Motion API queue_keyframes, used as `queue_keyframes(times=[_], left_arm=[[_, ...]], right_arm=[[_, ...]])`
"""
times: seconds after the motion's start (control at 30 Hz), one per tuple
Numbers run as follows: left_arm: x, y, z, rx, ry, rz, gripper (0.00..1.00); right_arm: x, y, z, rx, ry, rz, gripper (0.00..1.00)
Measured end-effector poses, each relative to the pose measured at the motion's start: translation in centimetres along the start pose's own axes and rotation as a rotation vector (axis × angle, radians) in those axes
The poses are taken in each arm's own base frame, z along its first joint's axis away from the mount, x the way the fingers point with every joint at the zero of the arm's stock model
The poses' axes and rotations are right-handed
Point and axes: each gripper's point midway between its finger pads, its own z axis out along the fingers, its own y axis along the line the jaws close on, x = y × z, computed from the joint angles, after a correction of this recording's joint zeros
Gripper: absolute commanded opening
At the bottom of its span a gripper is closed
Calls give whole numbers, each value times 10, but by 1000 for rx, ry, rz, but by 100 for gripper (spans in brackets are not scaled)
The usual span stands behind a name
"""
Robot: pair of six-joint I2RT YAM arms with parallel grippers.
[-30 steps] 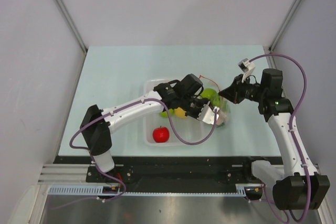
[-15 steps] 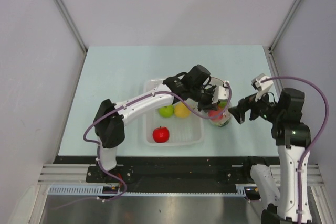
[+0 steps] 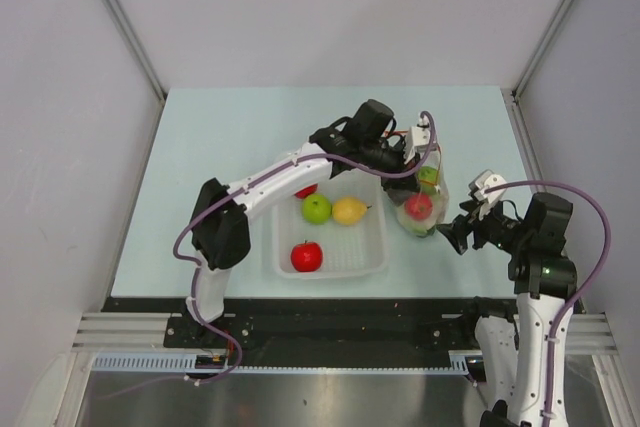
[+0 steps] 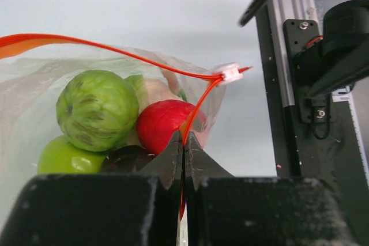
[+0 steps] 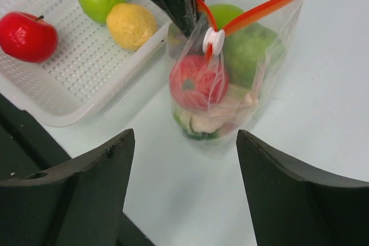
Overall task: Place the food in the zip-top bag and seal the zipper
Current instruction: Adjust the zipper food storage bag at the center of the board.
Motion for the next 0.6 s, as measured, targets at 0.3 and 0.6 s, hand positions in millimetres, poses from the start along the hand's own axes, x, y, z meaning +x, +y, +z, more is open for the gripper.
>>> queue_keyframes(times=[0.3, 0.6], left_arm=[[-3, -25, 11, 74, -1, 26, 0], [-4, -36, 16, 102, 0, 30, 0]], right_arm=[[-4, -19, 21, 17, -107, -102, 43], [-9, -21, 24, 4, -146, -175, 7]])
